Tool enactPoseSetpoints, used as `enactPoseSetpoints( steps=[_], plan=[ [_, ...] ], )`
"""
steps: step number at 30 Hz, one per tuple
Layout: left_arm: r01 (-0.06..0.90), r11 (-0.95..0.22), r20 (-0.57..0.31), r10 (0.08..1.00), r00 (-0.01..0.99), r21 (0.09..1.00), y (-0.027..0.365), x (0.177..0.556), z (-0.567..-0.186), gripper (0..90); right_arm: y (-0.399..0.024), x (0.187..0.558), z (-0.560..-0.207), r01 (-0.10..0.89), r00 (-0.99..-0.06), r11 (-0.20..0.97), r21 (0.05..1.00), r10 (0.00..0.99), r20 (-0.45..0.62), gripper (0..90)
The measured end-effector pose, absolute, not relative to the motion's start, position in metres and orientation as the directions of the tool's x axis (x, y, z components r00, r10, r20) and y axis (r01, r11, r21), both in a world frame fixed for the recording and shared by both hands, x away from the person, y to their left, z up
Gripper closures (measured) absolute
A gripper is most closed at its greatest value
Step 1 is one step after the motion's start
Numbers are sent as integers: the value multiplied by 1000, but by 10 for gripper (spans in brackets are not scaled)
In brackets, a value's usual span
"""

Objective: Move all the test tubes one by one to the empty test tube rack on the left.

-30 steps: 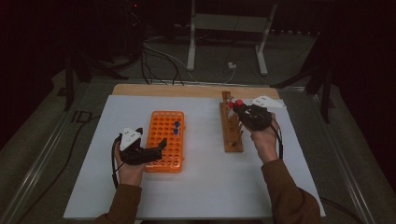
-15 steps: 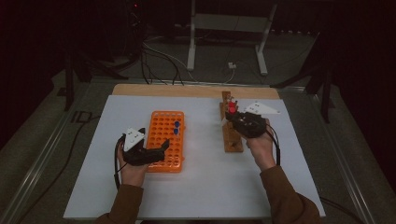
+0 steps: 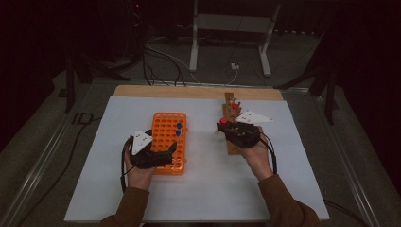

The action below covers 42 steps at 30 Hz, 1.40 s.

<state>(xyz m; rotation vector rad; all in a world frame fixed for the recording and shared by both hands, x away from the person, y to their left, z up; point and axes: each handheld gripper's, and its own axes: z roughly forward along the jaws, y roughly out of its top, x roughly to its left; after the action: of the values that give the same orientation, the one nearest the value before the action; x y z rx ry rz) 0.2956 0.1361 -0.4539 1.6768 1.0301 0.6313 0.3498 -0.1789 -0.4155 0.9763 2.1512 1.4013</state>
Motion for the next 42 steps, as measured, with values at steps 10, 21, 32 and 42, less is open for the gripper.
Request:
enactPoseSetpoints(
  steps=[10,21,32,42],
  plan=[
    [304,-143,-43,846,531,942,112,292,-454,39,-159,339,-418,341,-723,275,899,688,63,742],
    [277,-260,45,799,599,925,71,291,-453,162,-140,332,-418,350,-761,291,891,643,89,741],
    [268,-321,111,802,587,908,49,291,-452,414,-129,325,-416,342,-786,309,887,612,89,740],
    [270,-330,99,779,620,905,49,291,-452,723,-125,324,-415,336,-792,319,886,604,83,740]
  ],
)
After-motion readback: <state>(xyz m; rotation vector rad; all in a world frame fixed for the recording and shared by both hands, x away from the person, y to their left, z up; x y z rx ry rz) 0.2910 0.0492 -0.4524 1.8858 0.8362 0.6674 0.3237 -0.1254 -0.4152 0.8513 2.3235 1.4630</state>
